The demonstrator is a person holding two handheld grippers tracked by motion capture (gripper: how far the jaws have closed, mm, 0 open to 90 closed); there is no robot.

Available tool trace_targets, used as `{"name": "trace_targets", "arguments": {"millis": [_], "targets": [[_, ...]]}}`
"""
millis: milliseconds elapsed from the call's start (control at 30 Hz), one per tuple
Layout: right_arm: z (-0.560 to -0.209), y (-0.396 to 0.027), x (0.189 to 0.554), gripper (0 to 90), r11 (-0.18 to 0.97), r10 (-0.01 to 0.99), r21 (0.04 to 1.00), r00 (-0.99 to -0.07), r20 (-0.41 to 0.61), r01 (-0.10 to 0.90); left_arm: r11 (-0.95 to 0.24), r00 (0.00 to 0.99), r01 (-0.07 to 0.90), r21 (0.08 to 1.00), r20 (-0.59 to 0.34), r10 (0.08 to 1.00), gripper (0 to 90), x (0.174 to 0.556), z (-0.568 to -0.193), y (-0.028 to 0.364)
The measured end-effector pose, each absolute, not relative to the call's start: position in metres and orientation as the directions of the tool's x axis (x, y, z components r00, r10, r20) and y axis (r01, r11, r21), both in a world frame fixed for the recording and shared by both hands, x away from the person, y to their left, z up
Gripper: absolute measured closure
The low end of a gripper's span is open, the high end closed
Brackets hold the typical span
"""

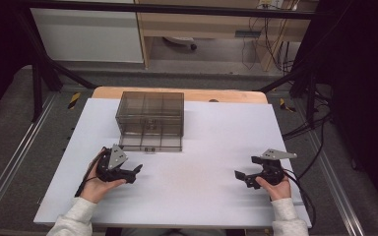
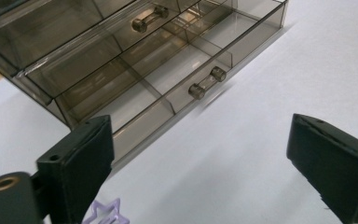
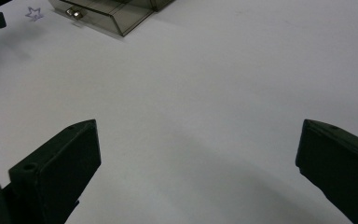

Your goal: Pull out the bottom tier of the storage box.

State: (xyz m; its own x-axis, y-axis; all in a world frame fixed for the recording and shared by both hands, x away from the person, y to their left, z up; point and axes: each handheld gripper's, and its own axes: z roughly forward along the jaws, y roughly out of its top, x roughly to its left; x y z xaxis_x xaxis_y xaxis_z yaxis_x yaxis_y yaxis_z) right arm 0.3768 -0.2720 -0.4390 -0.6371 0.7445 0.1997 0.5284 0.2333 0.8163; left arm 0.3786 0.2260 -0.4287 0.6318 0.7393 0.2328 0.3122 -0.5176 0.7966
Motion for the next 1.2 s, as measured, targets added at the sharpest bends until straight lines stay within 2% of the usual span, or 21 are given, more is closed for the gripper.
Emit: {"name": "trace_targets", "arguments": {"millis": [567,1200], "targets": [[-0.440,-0.271,0.377,0.5,0.237,0.744,0.811,-0.637,0.202,0.534,-0.349,0.608,0.433,0.831,0.016,0.794,3.6,0.379,-0.427,0.258],[-0.441,-0.270,0.377,0.5,0.236,0.746,0.808,-0.633,0.205,0.540,-0.314,0.555,0.496,0.809,-0.017,0.832,5.2,0.386,-0.428,0.285]]}}
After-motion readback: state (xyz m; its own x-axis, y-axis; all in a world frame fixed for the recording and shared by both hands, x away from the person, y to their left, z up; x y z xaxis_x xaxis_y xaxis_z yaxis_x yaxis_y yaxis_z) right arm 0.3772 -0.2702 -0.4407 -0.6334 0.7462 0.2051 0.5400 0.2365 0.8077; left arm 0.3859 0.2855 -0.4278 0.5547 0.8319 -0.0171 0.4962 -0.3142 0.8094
